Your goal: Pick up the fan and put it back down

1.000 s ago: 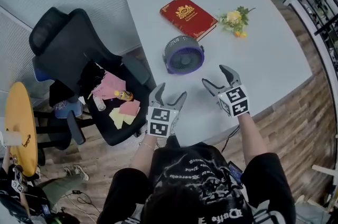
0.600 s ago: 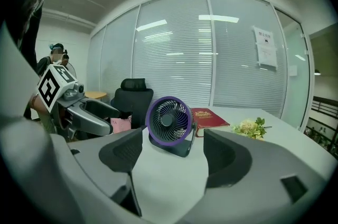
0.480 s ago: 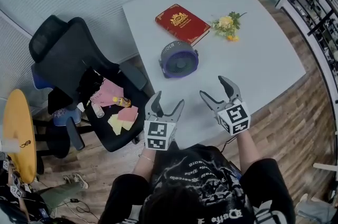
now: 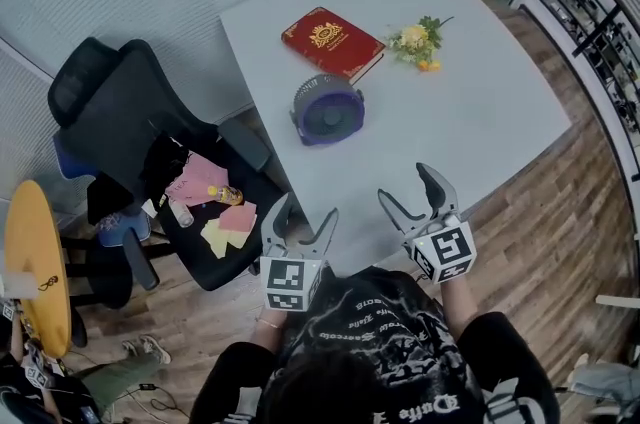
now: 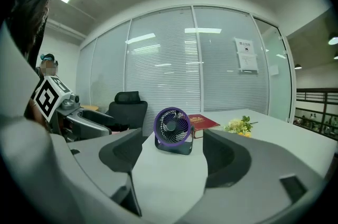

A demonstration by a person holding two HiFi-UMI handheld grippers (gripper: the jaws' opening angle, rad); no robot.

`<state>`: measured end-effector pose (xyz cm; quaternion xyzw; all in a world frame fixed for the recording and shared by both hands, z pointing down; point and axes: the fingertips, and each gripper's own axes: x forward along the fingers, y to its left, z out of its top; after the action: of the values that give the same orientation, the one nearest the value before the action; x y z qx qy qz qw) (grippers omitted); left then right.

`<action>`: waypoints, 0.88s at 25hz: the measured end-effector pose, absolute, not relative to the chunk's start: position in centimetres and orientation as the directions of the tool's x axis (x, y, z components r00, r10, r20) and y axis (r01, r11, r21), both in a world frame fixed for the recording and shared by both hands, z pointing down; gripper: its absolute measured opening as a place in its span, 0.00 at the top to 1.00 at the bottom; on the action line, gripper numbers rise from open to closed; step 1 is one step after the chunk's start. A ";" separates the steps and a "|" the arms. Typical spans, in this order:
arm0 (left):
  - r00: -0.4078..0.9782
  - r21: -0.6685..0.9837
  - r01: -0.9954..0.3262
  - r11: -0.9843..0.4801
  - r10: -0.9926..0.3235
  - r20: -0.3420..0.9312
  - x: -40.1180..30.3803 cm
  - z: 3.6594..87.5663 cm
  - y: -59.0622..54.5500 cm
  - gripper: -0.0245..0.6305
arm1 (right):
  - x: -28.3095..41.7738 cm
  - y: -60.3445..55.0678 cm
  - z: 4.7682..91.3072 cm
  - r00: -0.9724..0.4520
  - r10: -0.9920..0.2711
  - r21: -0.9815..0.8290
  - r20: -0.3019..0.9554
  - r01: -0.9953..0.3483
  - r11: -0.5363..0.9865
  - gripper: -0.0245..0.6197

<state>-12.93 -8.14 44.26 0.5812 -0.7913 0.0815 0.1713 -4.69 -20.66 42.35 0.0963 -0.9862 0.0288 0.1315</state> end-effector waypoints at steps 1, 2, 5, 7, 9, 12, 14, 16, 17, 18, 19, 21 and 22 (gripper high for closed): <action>-0.263 0.080 -0.947 0.312 -0.893 0.366 -12.7 44.2 -8.0 0.41 | -4.3 -20.4 42.5 -0.946 -0.185 -0.036 0.267 -0.202 0.979 0.41; -0.262 0.088 -0.946 0.313 -0.893 0.365 -12.5 44.2 -7.8 0.41 | -4.0 -20.0 42.6 -0.944 -0.187 -0.038 0.271 -0.205 0.978 0.41; -0.256 0.088 -0.948 0.305 -0.897 0.360 -12.1 44.2 -7.8 0.41 | -3.1 -19.4 43.1 -0.938 -0.195 -0.035 0.287 -0.214 0.976 0.41; -0.242 0.069 -0.956 0.284 -0.902 0.358 -12.0 44.2 -8.0 0.41 | -2.8 -19.1 43.4 -0.933 -0.203 -0.027 0.297 -0.221 0.975 0.41; -0.231 0.067 -0.960 0.270 -0.907 0.351 -12.0 43.9 -8.3 0.41 | -2.7 -18.9 43.6 -0.931 -0.200 -0.023 0.305 -0.217 0.976 0.41; -0.223 0.098 -0.958 0.270 -0.913 0.341 -12.4 43.6 -8.7 0.41 | -3.0 -18.7 43.4 -0.933 -0.189 -0.025 0.305 -0.206 0.978 0.41; -0.228 0.089 -0.958 0.271 -0.915 0.334 -12.6 43.6 -8.6 0.41 | -3.2 -18.7 43.2 -0.933 -0.202 -0.009 0.298 -0.214 0.977 0.42; -0.223 0.065 -0.964 0.258 -0.917 0.331 -12.5 43.7 -8.5 0.42 | -3.3 -18.7 42.8 -0.931 -0.224 0.023 0.289 -0.227 0.974 0.51; -0.216 0.058 -0.967 0.249 -0.917 0.335 -12.4 43.8 -8.5 0.43 | -3.3 -18.6 42.7 -0.931 -0.232 0.033 0.283 -0.233 0.972 0.57; -0.211 0.054 -0.969 0.243 -0.917 0.337 -12.4 43.8 -8.4 0.50 | -3.3 -18.6 42.5 -0.931 -0.239 0.034 0.275 -0.238 0.971 0.63; -0.208 0.052 -0.970 0.239 -0.918 0.338 -12.4 43.8 -8.4 0.59 | -3.4 -18.6 42.4 -0.933 -0.244 0.031 0.266 -0.245 0.969 0.68; -0.209 0.048 -0.970 0.238 -0.919 0.335 -12.5 43.7 -8.4 0.68 | -3.6 -18.6 42.1 -0.935 -0.249 0.027 0.253 -0.250 0.968 0.78; -0.217 0.044 -0.968 0.246 -0.916 0.337 -12.6 43.7 -8.3 0.70 | -3.7 -18.6 42.1 -0.936 -0.247 0.028 0.250 -0.248 0.968 0.83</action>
<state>-12.60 -8.33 43.72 0.6078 -0.7751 0.0878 0.1485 -3.72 -18.61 42.05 0.1259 -0.9839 0.0020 0.1266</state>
